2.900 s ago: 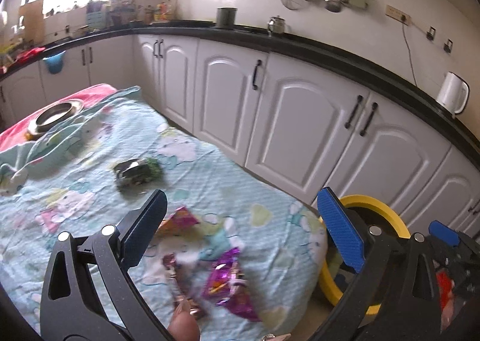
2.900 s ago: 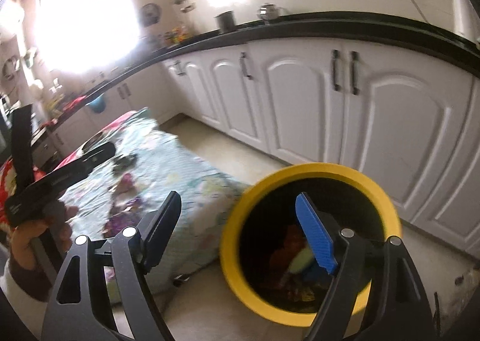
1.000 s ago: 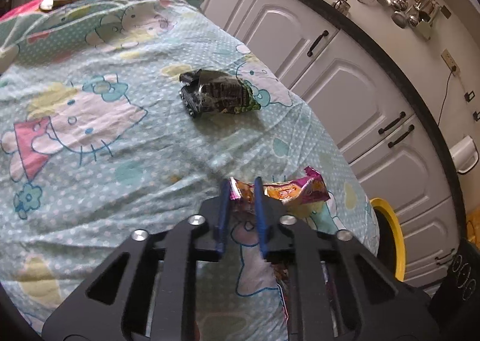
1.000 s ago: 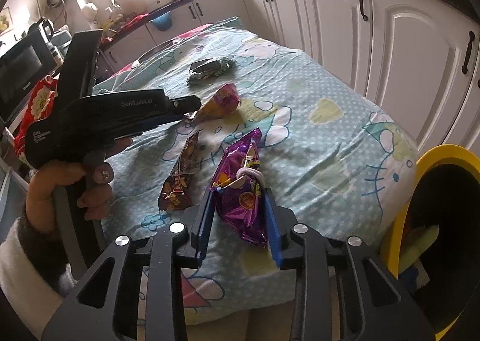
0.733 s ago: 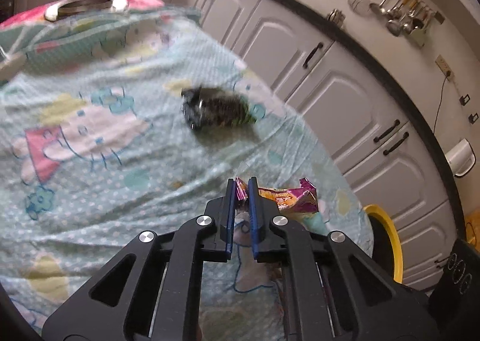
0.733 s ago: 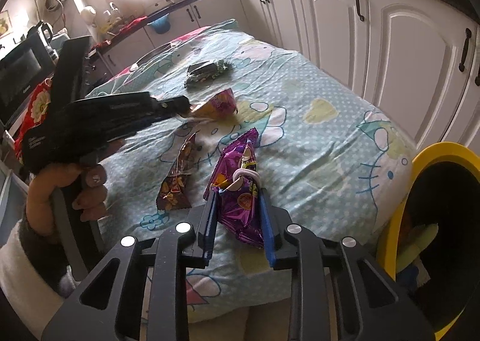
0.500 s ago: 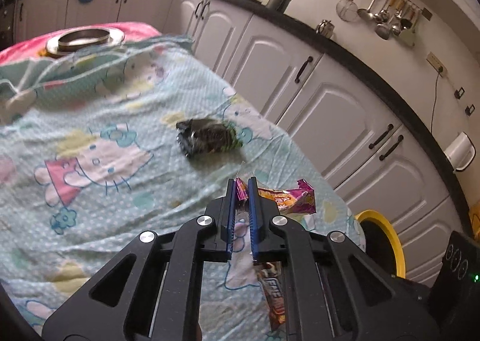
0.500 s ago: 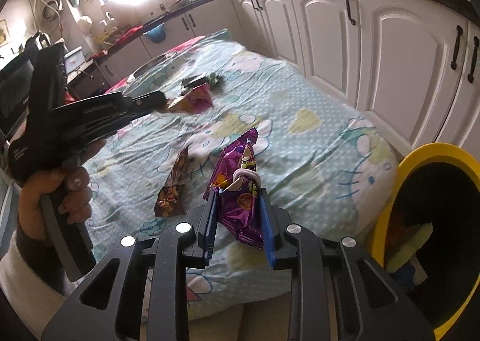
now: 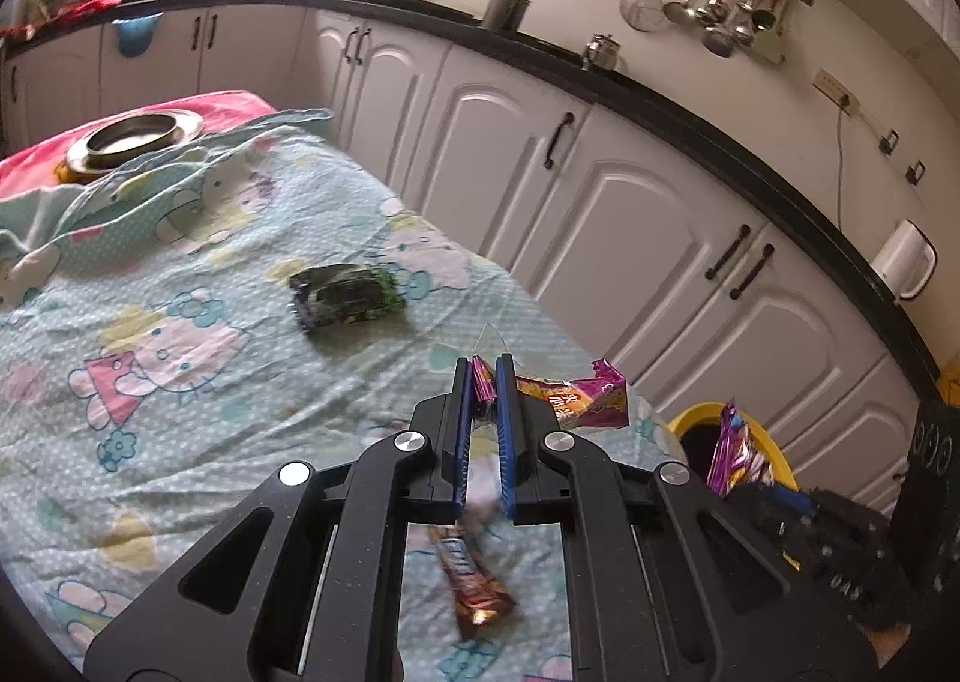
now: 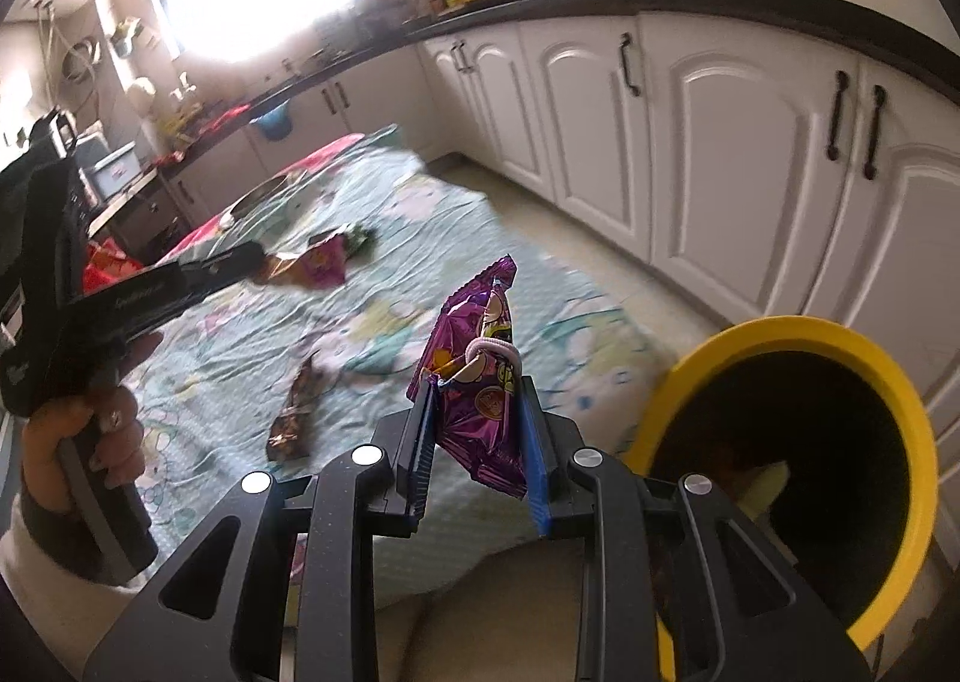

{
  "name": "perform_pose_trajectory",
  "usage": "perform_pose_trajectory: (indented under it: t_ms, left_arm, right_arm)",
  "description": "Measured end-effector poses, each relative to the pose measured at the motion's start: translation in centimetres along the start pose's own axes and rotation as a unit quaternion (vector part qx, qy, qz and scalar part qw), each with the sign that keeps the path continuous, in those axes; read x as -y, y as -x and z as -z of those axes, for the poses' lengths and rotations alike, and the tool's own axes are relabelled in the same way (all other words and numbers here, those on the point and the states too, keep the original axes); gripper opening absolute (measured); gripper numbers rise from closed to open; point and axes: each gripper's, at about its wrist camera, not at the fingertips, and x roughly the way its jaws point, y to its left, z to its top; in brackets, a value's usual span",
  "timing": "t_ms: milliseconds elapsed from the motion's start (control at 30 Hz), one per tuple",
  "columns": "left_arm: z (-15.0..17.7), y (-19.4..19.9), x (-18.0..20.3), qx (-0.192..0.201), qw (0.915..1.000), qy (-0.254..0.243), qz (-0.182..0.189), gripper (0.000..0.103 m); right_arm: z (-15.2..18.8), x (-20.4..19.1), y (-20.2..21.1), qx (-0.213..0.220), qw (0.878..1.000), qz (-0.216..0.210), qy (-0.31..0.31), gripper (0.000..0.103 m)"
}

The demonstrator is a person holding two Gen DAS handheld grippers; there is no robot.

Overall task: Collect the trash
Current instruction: 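Carry the orange wrapper and purple snack bag over the yellow bin with both tools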

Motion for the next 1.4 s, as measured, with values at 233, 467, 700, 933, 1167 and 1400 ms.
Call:
perform_pose_trajectory:
  t_ms: [233,467,700,933,1167,1400]
  left_arm:
    - [0.3,0.0,3.0,0.001,0.9995,-0.029,0.013,0.004]
    - [0.8,-0.1,5.6,-0.001,0.998,-0.058,0.024,0.004]
    - [1.5,-0.4,8.5,-0.005,0.9955,-0.087,0.038,0.004]
    - [2.3,-0.9,11.1,-0.01,0.9919,-0.118,0.047,0.004]
    - [3.4,-2.0,13.3,-0.023,0.9877,-0.143,0.059,0.004]
    - [4.5,-3.1,15.9,-0.036,0.9816,-0.173,0.073,0.004]
  right_arm:
    - [-0.3,2.2,2.0,0.022,0.999,0.02,-0.017,0.025]
    - [0.0,4.1,3.7,0.036,0.998,0.038,-0.031,0.025]
    - [0.7,6.4,5.4,0.047,0.996,0.057,-0.049,0.025]
    - [1.7,8.3,6.6,0.054,0.993,0.075,-0.07,0.025]
    - [2.9,10.0,7.3,0.052,0.991,0.092,-0.085,0.025]
    - [4.0,11.7,7.6,0.05,0.988,0.111,-0.098,0.025]
